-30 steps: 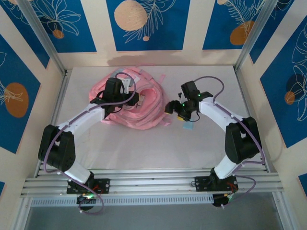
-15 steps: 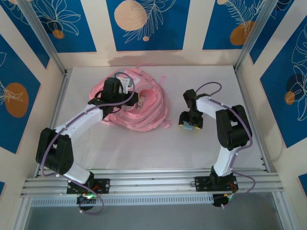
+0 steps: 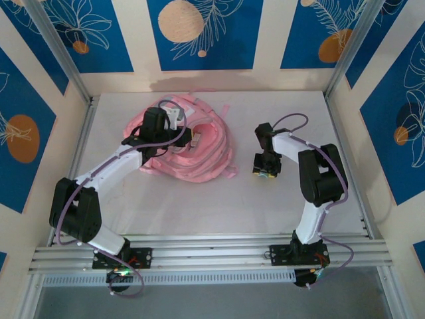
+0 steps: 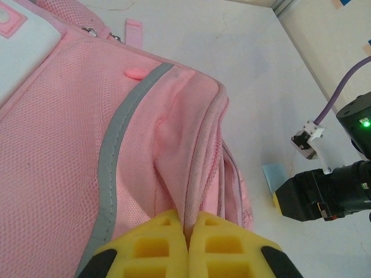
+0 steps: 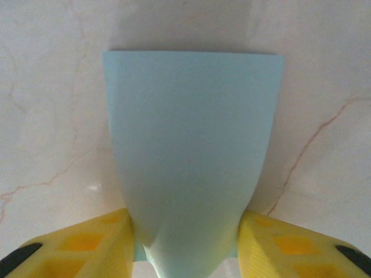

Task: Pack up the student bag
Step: Pick up the loose stationery from the middle-right of the table, then place the loose stationery in the student bag.

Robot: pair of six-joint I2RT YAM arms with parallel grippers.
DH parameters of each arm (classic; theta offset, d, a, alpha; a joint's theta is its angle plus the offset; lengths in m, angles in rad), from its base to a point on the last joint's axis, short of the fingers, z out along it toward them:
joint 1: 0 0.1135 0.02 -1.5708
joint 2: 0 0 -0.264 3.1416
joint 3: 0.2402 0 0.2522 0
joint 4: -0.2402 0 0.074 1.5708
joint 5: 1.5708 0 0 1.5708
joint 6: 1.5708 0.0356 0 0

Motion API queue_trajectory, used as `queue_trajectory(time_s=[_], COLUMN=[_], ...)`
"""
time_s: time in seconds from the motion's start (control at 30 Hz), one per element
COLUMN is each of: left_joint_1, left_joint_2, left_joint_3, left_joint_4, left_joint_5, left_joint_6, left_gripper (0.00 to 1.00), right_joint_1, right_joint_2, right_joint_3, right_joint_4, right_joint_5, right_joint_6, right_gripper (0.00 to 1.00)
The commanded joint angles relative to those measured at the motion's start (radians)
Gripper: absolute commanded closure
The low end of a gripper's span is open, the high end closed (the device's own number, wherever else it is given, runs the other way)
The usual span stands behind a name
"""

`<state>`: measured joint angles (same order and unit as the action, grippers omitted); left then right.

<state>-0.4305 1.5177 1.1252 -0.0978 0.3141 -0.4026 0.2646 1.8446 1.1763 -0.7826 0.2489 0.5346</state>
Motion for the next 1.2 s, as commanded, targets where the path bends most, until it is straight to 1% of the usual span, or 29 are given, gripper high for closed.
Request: queue_trajectory(time_s=[0.0,0.1,0.2,0.3,0.37,0.47,0.6,0.7,0.73,0.77,0.83,0.87,0.9,0.97,1.0,1.03,1.07,1.13,1.17], left_joint_1=[-0.016,-0.016,-0.016,-0.016,-0.016,-0.017,-0.019,-0.023,-0.025,-0.028,-0.032,-0.033,-0.033,-0.034,-0.033,-0.035,-0.036,-0.041,-0.044], left_joint_2=[-0.017,-0.016,-0.016,-0.015,-0.012,-0.009,-0.001,0.002,0.001,-0.002,-0.002,-0.003,-0.002,0.002,0.005,0.007,0.008,0.013,0.015], left_joint_3=[0.039,0.033,0.032,0.036,0.039,0.044,0.055,0.056,0.054,0.053,0.053,0.052,0.052,0.056,0.057,0.058,0.056,0.051,0.050], left_joint_4=[0.057,0.065,0.069,0.074,0.076,0.078,0.081,0.086,0.089,0.091,0.095,0.099,0.105,0.112,0.115,0.121,0.125,0.138,0.139], left_joint_5=[0.072,0.074,0.082,0.087,0.090,0.092,0.106,0.108,0.108,0.106,0.103,0.105,0.106,0.110,0.114,0.118,0.120,0.123,0.123], left_joint_6=[-0.031,-0.039,-0.047,-0.056,-0.059,-0.061,-0.067,-0.077,-0.080,-0.082,-0.088,-0.091,-0.094,-0.100,-0.103,-0.108,-0.113,-0.122,-0.124], left_gripper=[1.00,1.00,1.00,1.00,1.00,1.00,1.00,1.00,1.00,1.00,1.00,1.00,1.00,1.00,1.00,1.00,1.00,1.00,1.00], right_joint_1=[-0.016,-0.017,0.000,0.051,0.096,0.174,0.249,0.297,0.304,0.305,0.302,0.300,0.297,0.291,0.287,0.284,0.280,0.276,0.274], right_joint_2=[-0.051,-0.116,-0.172,-0.188,-0.171,-0.119,-0.008,0.064,0.082,0.093,0.103,0.101,0.096,0.081,0.071,0.060,0.053,0.040,0.036], right_joint_3=[0.004,0.026,0.061,0.108,0.145,0.210,0.306,0.391,0.403,0.410,0.407,0.403,0.397,0.379,0.365,0.346,0.326,0.279,0.261], right_joint_4=[0.007,-0.022,-0.025,0.016,0.058,0.127,0.232,0.250,0.262,0.276,0.309,0.320,0.326,0.327,0.328,0.335,0.349,0.403,0.435], right_joint_5=[-0.058,-0.099,-0.215,-0.331,-0.392,-0.444,-0.523,-0.496,-0.492,-0.497,-0.516,-0.523,-0.529,-0.530,-0.528,-0.526,-0.526,-0.545,-0.559], right_joint_6=[-0.003,-0.012,-0.013,0.016,0.037,0.069,0.128,0.160,0.173,0.187,0.212,0.215,0.214,0.208,0.206,0.205,0.209,0.235,0.251], right_gripper=[0.55,0.56,0.56,0.55,0.55,0.55,0.55,0.55,0.53,0.48,0.34,0.30,0.28,0.26,0.27,0.29,0.34,0.53,0.60])
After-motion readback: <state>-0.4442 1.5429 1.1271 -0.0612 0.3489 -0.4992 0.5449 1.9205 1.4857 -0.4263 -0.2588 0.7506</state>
